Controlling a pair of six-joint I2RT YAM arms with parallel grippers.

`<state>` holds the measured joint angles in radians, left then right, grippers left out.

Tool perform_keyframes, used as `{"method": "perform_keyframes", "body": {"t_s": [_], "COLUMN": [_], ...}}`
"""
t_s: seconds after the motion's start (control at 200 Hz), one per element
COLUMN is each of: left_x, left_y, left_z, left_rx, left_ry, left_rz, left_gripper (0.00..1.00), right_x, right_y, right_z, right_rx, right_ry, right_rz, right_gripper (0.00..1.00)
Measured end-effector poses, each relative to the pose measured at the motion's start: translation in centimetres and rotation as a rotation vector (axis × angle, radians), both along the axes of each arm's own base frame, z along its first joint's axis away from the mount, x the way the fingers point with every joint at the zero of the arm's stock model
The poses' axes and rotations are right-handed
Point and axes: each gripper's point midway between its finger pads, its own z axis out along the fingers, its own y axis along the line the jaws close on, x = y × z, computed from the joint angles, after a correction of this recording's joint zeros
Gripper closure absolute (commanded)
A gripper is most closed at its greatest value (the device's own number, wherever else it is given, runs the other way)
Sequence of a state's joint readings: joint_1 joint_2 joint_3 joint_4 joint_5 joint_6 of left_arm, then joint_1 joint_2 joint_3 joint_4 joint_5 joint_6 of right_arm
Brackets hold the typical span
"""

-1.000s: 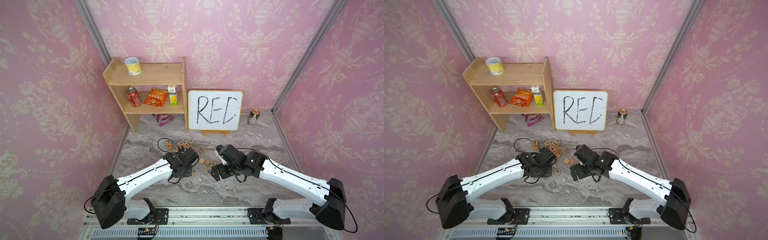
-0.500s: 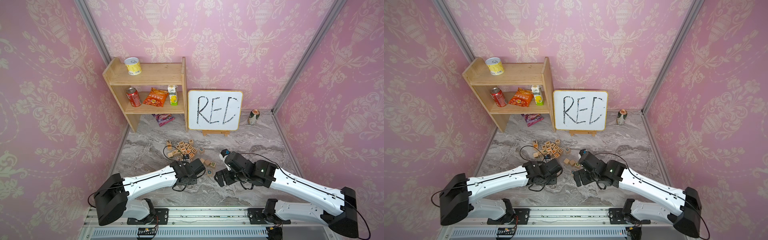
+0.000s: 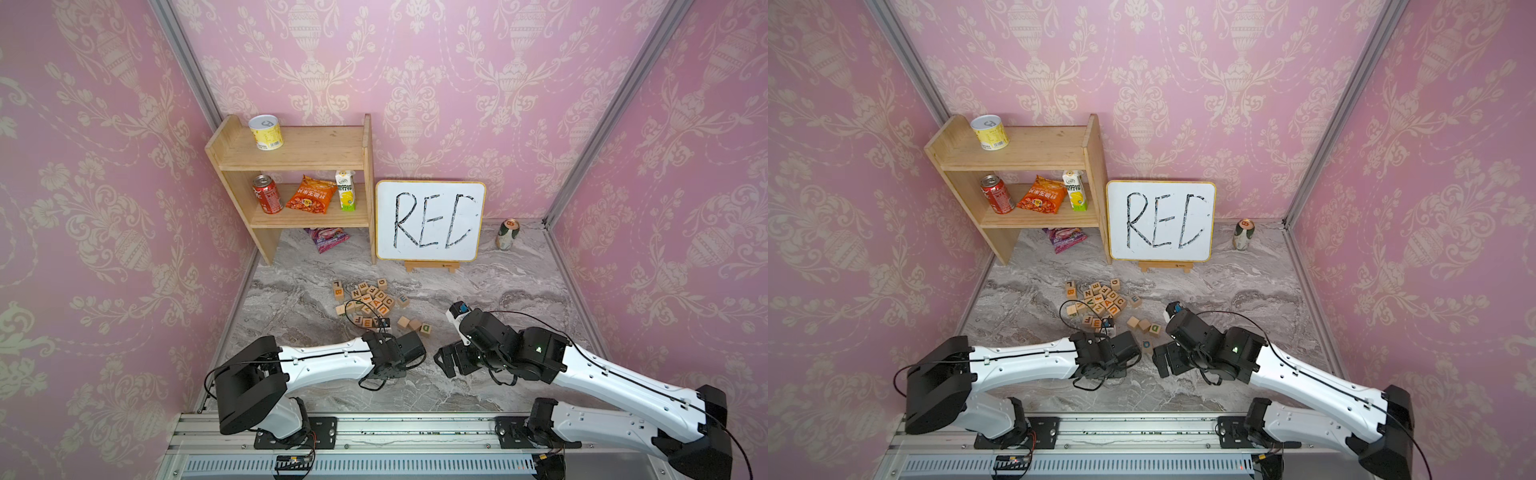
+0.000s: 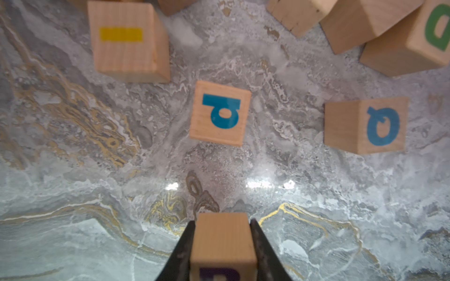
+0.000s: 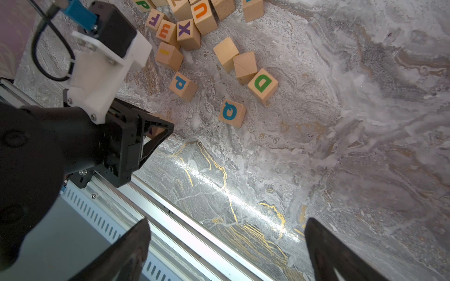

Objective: Assemble the uppercase word "red" with letter blocks
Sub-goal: Place the letter block at the center of the board.

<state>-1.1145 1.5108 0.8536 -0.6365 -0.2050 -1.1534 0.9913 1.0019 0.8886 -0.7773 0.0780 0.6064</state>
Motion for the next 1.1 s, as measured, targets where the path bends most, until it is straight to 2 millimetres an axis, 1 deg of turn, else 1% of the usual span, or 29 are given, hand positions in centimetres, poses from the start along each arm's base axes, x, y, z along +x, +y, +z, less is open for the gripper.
{"method": "perform_keyframes", "body": {"t_s": [0.195,0.32,0.475,0.585,0.66,0.73,0.776,0.826,0.891,0.936,1.101], "left_x": [-0.2,-0.2,-0.2,-0.3,-0.3,-0.3,-0.3,-0.3,-0.3,-0.3,-0.2], "left_y": [-0.5,-0.8,-1.1,-1.3,-1.3,-1.4,-1.4,-1.3,-1.3,-1.3,-1.3], "left_z": [-1.2,-1.4,-1.8,-2.0,-2.0,-2.0,-2.0,-2.0,-2.0,-2.0,-1.9], "left_rx": [0.023,0.019,0.019,0.020,0.020,0.020,0.020,0.023,0.024,0.026,0.032], "left_ry": [0.001,-0.002,-0.003,-0.002,-0.003,-0.003,-0.003,-0.004,-0.004,-0.004,-0.012], "left_rz": [-0.012,-0.015,-0.020,-0.025,-0.026,-0.031,-0.034,-0.041,-0.045,-0.048,-0.059], "left_gripper": [0.95,0.92,0.87,0.76,0.62,0.56,0.51,0.49,0.43,0.37,0.05], "right_x": [-0.4,-0.6,-0.6,-0.6,-0.6,-0.5,-0.5,-0.4,-0.4,-0.3,-0.2], "right_y": [-0.7,-0.9,-0.9,-0.9,-0.9,-1.0,-1.0,-1.1,-1.1,-1.1,-1.2], "right_z": [-0.2,-0.1,-0.1,-0.1,-0.1,-0.1,-0.1,-0.1,-0.1,-0.1,-0.1], "right_rx": [-0.006,-0.005,-0.005,-0.002,0.000,-0.002,-0.002,-0.003,-0.005,-0.007,-0.010], "right_ry": [0.004,0.003,0.005,0.007,0.009,0.007,0.007,0.004,0.001,-0.001,-0.005], "right_rz": [-0.001,-0.001,-0.004,-0.010,-0.017,-0.023,-0.025,-0.027,-0.029,-0.031,-0.034], "right_gripper": [0.00,0.00,0.00,0.00,0.00,0.00,0.00,0.00,0.00,0.00,0.00]}}
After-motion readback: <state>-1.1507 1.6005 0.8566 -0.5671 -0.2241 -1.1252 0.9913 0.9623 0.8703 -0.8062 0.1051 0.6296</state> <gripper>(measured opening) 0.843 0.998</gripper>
